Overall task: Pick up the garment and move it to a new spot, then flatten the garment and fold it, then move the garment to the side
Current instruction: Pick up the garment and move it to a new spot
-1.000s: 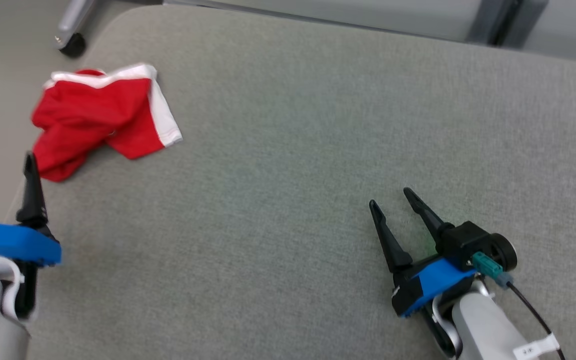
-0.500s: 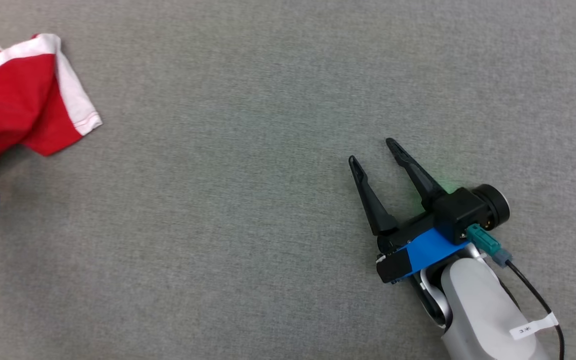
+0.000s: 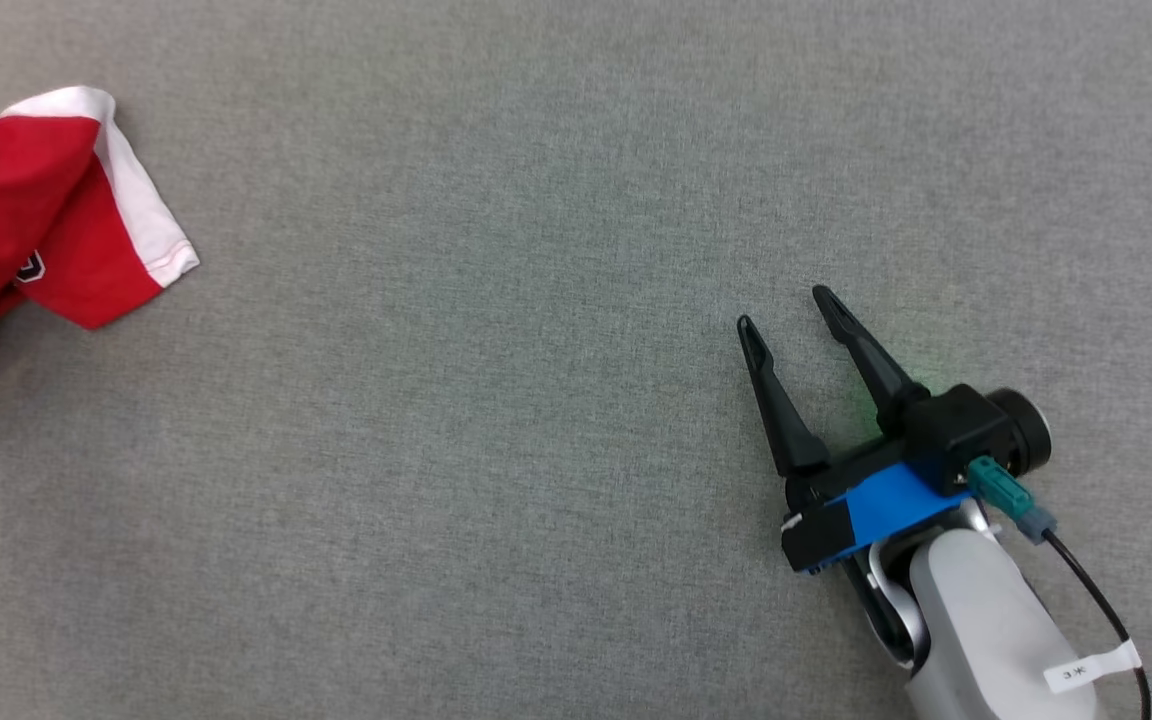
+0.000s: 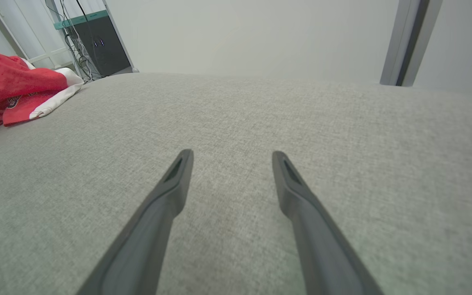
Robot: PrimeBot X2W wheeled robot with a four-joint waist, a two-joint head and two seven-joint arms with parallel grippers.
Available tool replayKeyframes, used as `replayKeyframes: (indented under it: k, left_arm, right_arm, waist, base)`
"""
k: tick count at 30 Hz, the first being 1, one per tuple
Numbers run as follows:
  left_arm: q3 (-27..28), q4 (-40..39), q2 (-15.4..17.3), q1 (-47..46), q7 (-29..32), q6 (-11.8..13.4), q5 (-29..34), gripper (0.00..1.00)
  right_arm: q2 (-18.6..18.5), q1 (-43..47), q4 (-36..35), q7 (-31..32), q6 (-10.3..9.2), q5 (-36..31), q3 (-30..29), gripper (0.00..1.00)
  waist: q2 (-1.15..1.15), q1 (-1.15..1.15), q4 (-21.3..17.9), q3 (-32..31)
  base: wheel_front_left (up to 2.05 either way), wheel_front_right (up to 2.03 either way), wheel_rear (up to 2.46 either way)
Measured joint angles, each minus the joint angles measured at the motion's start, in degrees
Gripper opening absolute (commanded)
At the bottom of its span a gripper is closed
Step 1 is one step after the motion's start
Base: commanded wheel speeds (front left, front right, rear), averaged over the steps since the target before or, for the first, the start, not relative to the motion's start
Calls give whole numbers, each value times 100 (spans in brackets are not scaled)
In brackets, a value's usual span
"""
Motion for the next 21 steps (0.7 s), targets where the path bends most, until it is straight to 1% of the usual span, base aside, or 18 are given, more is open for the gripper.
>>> replayKeyframes:
  k: [2,5,10,12,15,21]
  left_arm:
    - [64,-313,110,-121,-14,0,234,0]
    - [393,-940,245,-264,-23,1,669,0]
    - [669,-2059,141,-246,-23,1,1266,0]
    - [706,-2455,26,-203,-23,1,1425,0]
    - [620,-3038,-180,-105,-24,1,1586,0]
    - [435,-3916,-843,160,-25,1,1624,0]
  right_arm:
    - [-7,97,31,15,-3,130,9,100]
    - [-10,220,70,22,-3,311,21,100]
    - [-16,456,66,23,-3,582,10,100]
    - [-20,566,66,23,-4,657,-12,100]
    - [-20,757,57,23,-3,746,-69,100]
    - [-25,1142,31,23,-4,855,-246,100]
  waist:
    - [0,0,8,-125]
    - [0,0,-28,-323]
    - [0,-1,-220,-665]
    - [0,-1,-335,-810]
    - [0,-1,-539,-1033]
    - [0,-1,-976,-1467]
  base:
    - [0,0,0]
    - [0,0,0]
    - [0,0,0]
    - [0,0,0]
    - [0,0,0]
    - [0,0,0]
